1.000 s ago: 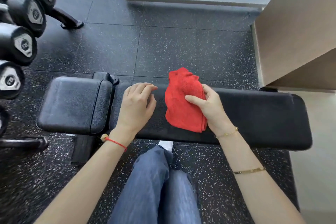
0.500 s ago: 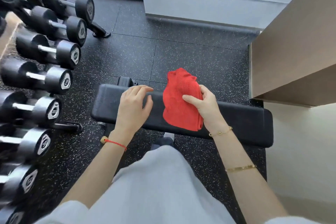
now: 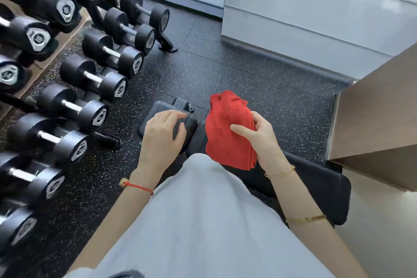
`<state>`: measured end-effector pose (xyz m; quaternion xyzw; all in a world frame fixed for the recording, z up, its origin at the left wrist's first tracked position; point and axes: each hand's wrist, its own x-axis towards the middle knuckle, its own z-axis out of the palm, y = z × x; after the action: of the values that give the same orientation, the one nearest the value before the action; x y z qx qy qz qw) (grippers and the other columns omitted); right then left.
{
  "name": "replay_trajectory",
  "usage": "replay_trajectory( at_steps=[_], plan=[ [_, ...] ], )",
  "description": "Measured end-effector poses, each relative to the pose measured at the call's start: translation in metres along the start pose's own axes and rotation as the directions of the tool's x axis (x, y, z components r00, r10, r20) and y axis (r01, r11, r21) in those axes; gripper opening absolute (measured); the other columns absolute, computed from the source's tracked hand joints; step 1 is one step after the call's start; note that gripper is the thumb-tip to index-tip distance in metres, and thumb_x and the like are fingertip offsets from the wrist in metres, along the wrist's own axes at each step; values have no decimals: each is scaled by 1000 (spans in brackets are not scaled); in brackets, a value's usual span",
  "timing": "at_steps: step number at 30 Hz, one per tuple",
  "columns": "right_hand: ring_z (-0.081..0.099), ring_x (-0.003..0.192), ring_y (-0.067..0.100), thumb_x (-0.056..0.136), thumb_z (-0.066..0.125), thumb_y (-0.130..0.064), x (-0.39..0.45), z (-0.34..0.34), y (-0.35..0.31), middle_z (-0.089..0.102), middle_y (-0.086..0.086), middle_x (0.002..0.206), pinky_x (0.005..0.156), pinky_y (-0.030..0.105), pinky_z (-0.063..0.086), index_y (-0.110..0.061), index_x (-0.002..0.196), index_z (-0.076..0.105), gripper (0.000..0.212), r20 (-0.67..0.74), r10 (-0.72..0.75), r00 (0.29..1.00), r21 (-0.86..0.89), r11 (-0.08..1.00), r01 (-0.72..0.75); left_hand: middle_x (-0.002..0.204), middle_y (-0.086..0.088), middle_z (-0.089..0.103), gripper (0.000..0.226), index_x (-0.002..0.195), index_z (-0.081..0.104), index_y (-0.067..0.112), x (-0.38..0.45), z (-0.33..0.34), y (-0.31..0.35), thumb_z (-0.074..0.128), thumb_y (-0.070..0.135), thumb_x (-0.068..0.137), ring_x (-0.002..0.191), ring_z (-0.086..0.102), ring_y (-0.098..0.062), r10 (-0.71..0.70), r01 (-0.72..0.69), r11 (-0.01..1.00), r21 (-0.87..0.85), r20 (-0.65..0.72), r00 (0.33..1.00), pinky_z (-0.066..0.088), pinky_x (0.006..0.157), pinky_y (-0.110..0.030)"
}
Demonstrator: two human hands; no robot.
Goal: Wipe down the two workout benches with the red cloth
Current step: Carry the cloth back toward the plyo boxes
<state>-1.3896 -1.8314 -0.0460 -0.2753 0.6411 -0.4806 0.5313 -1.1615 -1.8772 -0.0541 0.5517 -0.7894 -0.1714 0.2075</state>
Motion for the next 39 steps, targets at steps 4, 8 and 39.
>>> replay_trajectory(
  at_steps=[4, 8, 39],
  plan=[
    [64, 90, 20, 76, 76, -1, -5, 3, -2, 70, 9, 98, 92, 46, 52, -4, 107, 63, 34, 116, -13, 993, -25, 1000, 16, 118, -2, 67, 26, 115, 67, 13, -26, -7, 0, 58, 12, 90, 112, 60, -25, -92, 94, 996, 10, -93, 991, 45, 99, -43],
    [63, 85, 18, 77, 76, 0, -12, 5, -7, 69, 5, 92, 88, 43, 51, -9, 100, 64, 28, 276, -14, 961, -90, 995, 40, 119, -2, 67, 29, 115, 67, 13, -64, -13, 13, 54, 17, 90, 114, 60, -25, -218, 221, 975, -5, -185, 958, 46, 100, -49],
    [66, 86, 20, 78, 76, -7, -258, 251, 122, 71, 7, 95, 77, 37, 55, -12, 103, 65, 27, 900, 414, 139, -436, 848, 300, 115, 2, 69, 23, 116, 67, 15, -489, -64, 44, 58, 15, 95, 106, 59, -17, -786, 921, 242, -304, -618, 3, 44, 92, -28]
  ],
)
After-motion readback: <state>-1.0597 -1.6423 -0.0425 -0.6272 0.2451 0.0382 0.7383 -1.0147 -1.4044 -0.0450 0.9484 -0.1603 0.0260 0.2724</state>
